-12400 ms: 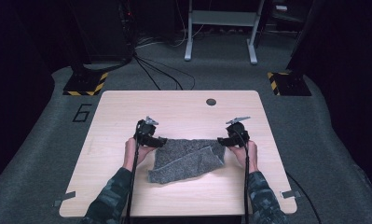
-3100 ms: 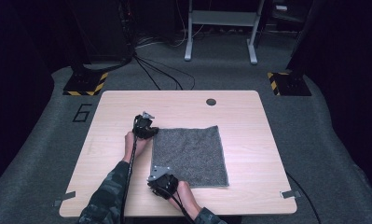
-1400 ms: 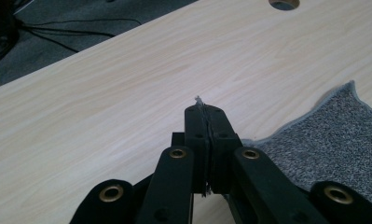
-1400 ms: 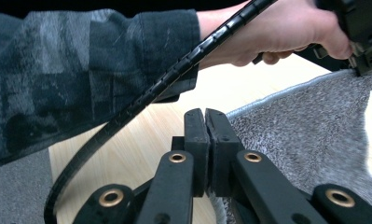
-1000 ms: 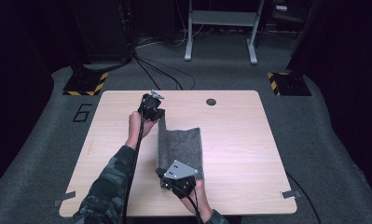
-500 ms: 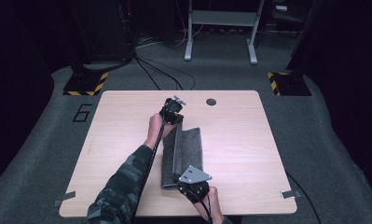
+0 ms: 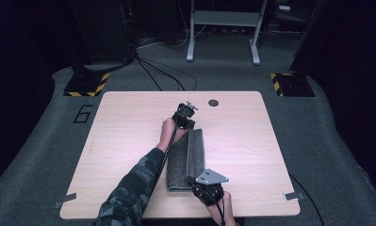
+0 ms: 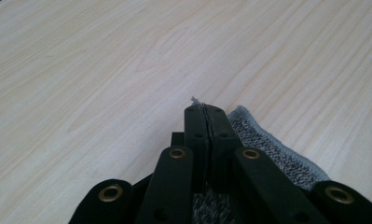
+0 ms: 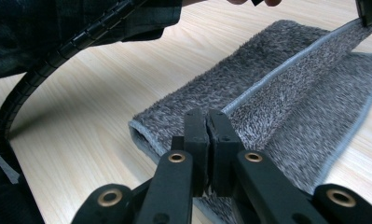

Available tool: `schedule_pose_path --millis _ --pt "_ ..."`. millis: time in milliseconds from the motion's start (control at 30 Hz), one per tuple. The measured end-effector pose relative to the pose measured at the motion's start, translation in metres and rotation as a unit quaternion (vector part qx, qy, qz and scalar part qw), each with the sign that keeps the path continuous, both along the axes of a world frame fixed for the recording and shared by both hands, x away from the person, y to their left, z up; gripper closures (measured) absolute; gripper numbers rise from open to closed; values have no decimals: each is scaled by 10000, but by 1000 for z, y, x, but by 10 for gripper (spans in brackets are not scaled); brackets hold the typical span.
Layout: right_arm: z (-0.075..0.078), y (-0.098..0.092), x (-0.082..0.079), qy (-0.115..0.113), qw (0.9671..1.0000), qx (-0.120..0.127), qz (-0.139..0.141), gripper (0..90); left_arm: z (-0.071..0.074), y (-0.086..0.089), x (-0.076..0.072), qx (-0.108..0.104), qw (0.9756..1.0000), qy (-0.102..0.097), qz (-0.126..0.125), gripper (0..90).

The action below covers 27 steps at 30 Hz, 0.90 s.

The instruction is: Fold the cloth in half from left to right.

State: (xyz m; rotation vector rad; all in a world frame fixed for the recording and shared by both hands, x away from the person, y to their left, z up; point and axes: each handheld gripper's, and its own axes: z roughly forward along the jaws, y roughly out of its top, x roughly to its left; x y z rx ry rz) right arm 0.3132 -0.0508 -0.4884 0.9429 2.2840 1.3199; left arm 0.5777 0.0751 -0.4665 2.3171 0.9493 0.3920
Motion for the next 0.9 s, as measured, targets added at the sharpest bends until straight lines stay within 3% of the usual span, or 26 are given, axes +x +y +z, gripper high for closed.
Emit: schedule_pose_path --millis 400,533,567,667,733,833,900 --pt "-7 -17 0 127 9995 -207 -213 874 -6 -9 5 -50 9999 97 18 872" --pt "-11 -19 -3 181 9992 -260 -227 871 -8 -11 5 -79 9998 179 -26 810" --pt "-11 -19 -3 165 9992 -284 -224 868 -9 -11 6 -115 9997 224 -49 767" --pt "-12 -20 -5 221 9989 -358 -227 822 -8 -10 5 -343 9988 343 35 528" --pt "-11 -24 -6 298 9987 -351 -232 709 -5 -5 4 -489 9980 382 97 384" --pt "-6 -35 -8 376 9982 -349 -311 558 1 4 0 -561 9978 337 88 292" --pt "-2 -43 -9 357 9982 -259 -417 508 3 11 -3 -577 9979 282 118 259"
